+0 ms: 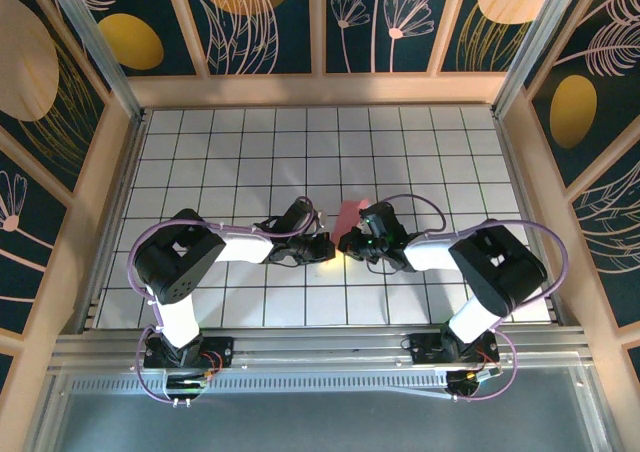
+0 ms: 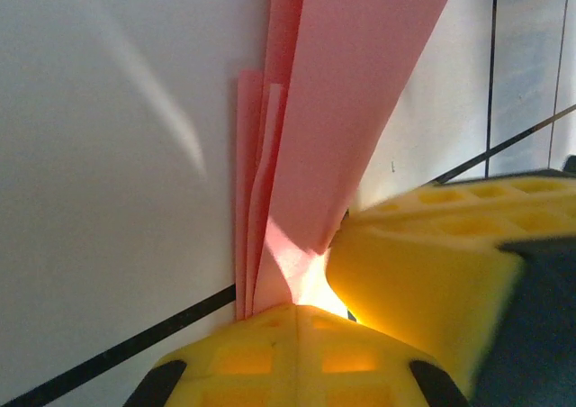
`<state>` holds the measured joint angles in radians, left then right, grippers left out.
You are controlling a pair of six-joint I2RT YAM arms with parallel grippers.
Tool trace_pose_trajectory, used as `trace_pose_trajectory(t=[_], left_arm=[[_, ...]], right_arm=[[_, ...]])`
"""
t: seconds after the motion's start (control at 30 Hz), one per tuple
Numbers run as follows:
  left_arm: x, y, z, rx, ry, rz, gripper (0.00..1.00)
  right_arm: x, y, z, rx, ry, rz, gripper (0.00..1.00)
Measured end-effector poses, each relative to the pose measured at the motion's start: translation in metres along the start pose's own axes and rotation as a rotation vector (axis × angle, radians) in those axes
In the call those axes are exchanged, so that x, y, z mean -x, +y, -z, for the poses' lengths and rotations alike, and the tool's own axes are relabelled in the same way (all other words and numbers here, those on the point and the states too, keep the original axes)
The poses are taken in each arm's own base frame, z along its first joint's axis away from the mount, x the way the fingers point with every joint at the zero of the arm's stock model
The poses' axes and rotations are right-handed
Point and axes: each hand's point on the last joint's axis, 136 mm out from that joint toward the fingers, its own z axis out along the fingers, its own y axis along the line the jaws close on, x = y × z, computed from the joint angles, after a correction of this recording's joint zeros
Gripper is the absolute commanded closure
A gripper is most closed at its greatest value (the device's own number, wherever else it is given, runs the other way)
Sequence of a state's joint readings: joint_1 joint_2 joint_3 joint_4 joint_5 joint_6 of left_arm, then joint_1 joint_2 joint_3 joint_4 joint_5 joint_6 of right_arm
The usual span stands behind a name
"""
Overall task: Fold a paper plane with a square sheet of paper (fold left side to right side)
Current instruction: Fold the wing for the fifth time at the center of the table.
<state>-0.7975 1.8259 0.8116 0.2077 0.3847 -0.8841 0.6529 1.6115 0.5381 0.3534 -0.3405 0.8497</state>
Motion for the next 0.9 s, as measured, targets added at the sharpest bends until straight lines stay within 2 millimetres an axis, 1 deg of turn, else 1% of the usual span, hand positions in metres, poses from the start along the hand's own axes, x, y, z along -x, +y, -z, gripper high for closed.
trace_pose_trajectory(t=[0.03,0.17,0.43,0.6,0.8,0.9], left_arm=[[0.0,0.0,0.0,0.0,0.0,-0.001,1.0],[0.0,0.0,0.0,0.0,0.0,-0.002,1.0],[0.0,0.0,0.0,0.001,0.0,-0.001,1.0],[0.0,0.0,0.0,0.001,0.0,-0.002,1.0],[0.0,0.0,0.0,0.001,0.0,-0.002,1.0],[0.0,0.0,0.0,0.001,0.0,-0.002,1.0]], right_arm=[[0.0,-0.003,-0.001,-0.008,0.001,-0.002,1.0],[0.005,-0.001,-0.001,-0.009,-0.009,0.001,1.0],[0.021,-0.001,0.002,-0.017,-0.046,0.01,1.0],[0.024,-0.001,0.002,-0.017,-0.054,0.014,1.0],[0.029,0.004,0.0,-0.006,-0.058,0.026,1.0],[0.028,0.0,-0.003,-0.017,-0.048,0.023,1.0]])
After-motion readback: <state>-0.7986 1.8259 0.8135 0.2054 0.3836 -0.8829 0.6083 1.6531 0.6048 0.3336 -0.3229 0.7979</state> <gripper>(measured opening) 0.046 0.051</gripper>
